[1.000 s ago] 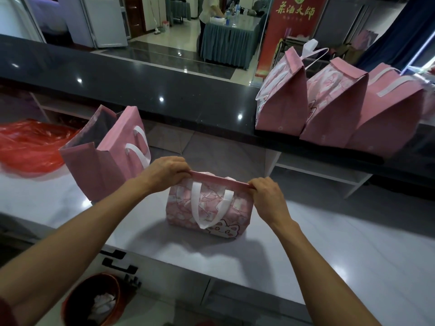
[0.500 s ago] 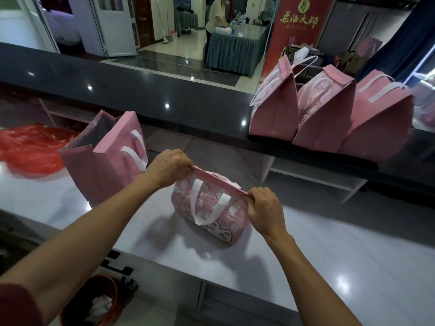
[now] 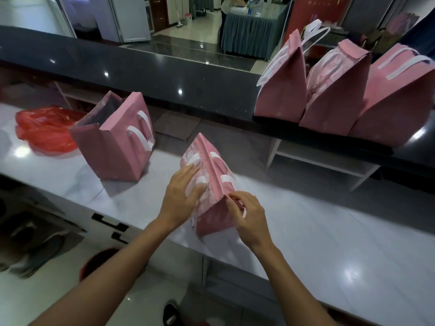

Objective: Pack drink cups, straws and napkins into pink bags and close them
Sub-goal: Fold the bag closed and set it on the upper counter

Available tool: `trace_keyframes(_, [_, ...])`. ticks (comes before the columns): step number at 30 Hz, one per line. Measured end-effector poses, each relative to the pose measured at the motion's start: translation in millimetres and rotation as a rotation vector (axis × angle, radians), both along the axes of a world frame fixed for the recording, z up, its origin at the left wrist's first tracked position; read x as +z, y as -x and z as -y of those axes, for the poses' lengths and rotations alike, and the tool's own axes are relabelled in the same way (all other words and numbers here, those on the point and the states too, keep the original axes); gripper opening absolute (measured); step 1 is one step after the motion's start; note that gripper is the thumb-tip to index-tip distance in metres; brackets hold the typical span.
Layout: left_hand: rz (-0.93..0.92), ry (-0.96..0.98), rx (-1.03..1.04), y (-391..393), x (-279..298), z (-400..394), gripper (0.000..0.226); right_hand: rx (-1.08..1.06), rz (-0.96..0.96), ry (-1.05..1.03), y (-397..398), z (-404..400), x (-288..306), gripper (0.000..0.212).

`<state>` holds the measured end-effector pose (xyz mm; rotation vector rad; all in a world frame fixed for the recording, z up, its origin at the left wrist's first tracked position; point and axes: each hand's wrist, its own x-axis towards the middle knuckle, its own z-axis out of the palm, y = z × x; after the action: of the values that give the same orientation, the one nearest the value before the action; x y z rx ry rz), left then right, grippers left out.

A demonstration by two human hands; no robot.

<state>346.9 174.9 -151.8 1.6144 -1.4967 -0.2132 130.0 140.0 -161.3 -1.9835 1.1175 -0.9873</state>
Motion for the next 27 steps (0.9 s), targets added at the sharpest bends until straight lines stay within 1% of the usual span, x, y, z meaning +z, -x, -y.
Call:
trace_keyframes(2, [-0.075,-0.02,0.034,7.2,-15.4,-23.0,0.062,-0.035,0.048,-0.087,11.6,-2.8,-16.2,0.026])
trace_keyframes(3, [-0.118,-0.052,0.051,11.4,-23.4,-33.5,0.068,-0.051,0.038,-0.126,15.6,-1.2,-24.9,0.027])
trace_keyframes(4, [-0.173,-0.096,0.067,15.5,-31.3,-42.8,0.075,-0.06,0.018,-0.162,19.1,1.5,-33.4,0.032])
trace_keyframes(6, [-0.28,-0.193,0.07,23.1,-45.3,-56.4,0.09,-0.054,-0.033,-0.253,21.9,8.8,-44.6,0.052])
trace_keyframes(8, [-0.356,-0.277,0.063,29.9,-55.2,-62.2,0.1,0.008,-0.036,-0.36,19.4,14.9,-48.1,0.07])
trace_keyframes(11, [-0.455,-0.334,0.039,37.5,-62.1,-60.3,0.107,0.125,0.033,-0.468,12.1,21.4,-45.9,0.08])
trace_keyframes(13, [-0.513,-0.335,0.019,41.8,-63.6,-56.5,0.108,0.138,0.059,-0.495,7.6,22.7,-46.2,0.083])
trace_keyframes(16, [-0.542,-0.301,0.039,47.6,-63.5,-54.3,0.103,0.144,0.113,-0.495,1.5,17.0,-47.0,0.08])
trace_keyframes(21, [-0.551,-0.244,0.088,42.5,-58.4,-59.6,0.093,0.134,0.118,-0.415,-8.6,3.2,-34.8,0.073])
trace_keyframes(25, [-0.528,-0.199,0.081,28.6,-33.3,-65.8,0.083,0.136,0.129,-0.346,-21.5,-6.5,-10.7,0.06])
trace_keyframes(27, [-0.482,-0.15,0.065,19.2,-14.0,-66.8,0.08,0.144,0.143,-0.305,-27.7,-8.2,6.1,0.061])
